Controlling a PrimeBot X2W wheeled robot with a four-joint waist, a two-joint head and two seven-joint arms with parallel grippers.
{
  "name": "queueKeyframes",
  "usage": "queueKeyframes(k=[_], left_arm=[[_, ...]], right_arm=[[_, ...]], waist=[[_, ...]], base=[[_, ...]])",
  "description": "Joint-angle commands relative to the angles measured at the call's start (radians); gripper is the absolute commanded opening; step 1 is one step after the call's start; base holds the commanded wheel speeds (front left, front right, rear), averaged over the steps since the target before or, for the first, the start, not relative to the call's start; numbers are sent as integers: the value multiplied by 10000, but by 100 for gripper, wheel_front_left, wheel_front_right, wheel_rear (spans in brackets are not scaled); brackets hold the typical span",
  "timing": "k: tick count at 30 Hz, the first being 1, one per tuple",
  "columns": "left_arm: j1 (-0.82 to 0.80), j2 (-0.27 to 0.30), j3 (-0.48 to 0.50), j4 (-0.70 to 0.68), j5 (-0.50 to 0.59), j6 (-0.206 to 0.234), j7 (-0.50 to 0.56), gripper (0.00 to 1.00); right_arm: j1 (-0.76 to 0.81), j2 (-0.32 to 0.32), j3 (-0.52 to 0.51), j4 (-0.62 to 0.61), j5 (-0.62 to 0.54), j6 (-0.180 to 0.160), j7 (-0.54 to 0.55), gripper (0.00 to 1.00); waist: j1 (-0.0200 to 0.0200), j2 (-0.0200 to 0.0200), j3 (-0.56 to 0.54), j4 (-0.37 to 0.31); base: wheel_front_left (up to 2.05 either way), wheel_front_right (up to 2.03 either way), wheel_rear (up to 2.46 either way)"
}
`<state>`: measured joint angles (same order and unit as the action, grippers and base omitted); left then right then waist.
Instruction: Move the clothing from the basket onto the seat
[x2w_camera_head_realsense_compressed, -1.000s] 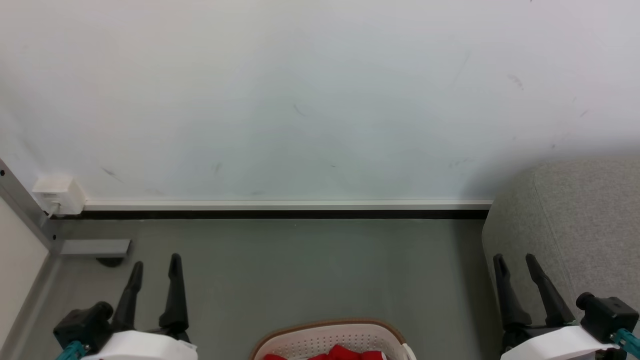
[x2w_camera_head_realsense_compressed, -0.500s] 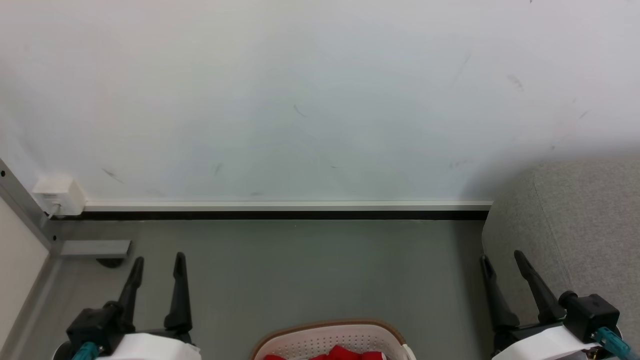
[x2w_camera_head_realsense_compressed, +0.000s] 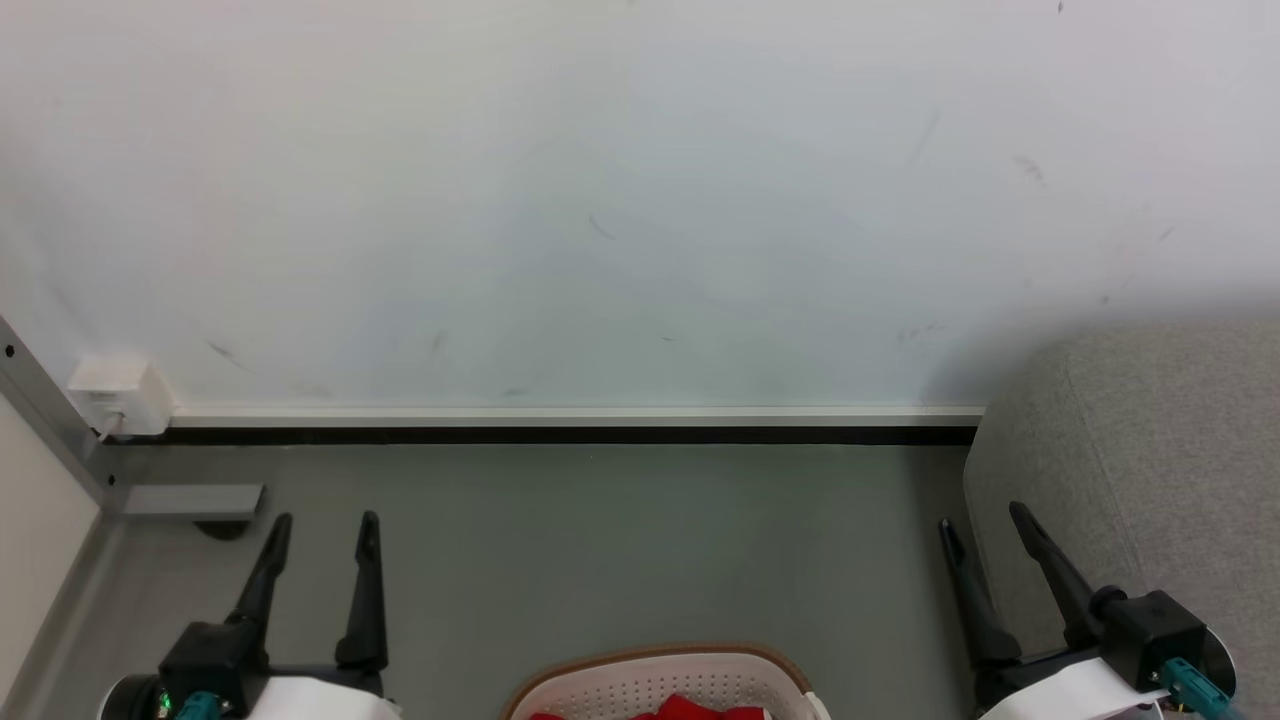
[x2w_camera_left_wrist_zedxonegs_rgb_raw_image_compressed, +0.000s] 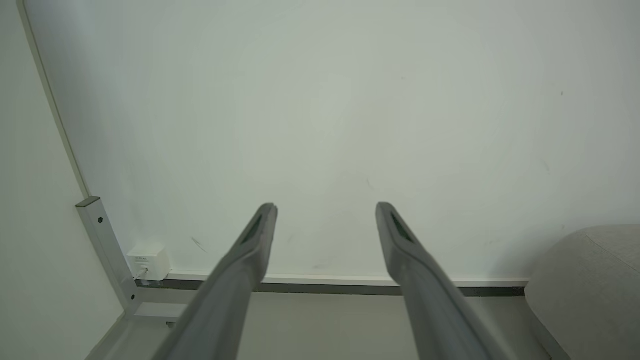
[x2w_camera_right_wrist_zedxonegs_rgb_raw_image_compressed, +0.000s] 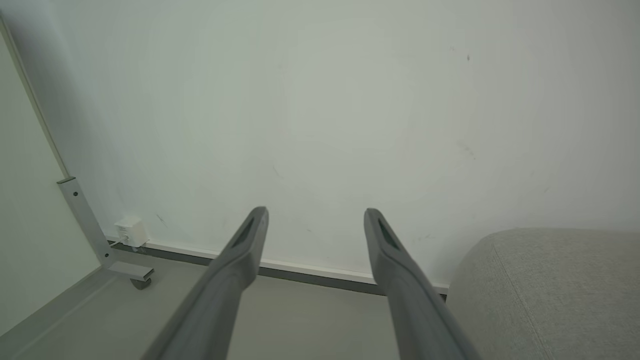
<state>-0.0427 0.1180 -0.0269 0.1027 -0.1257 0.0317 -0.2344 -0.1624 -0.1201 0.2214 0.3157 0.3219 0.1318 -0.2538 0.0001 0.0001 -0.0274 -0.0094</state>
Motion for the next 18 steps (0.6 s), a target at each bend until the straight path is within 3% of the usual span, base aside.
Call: queueKeyframes(k=[1,18], left_arm=[[-72,103,27,4,237,-14,-107,100],[50,-39,-7,-33,1174,19,-313,100]], right_arm=[[-133,12,-3,3,-224,-19,-42,100],[-172,135,-59,-77,-930,-21,-123,100]], waist=[[-1,-1,-2,0],[-1,-1,-42,-30]], base=[[0,0,0],[0,0,0]])
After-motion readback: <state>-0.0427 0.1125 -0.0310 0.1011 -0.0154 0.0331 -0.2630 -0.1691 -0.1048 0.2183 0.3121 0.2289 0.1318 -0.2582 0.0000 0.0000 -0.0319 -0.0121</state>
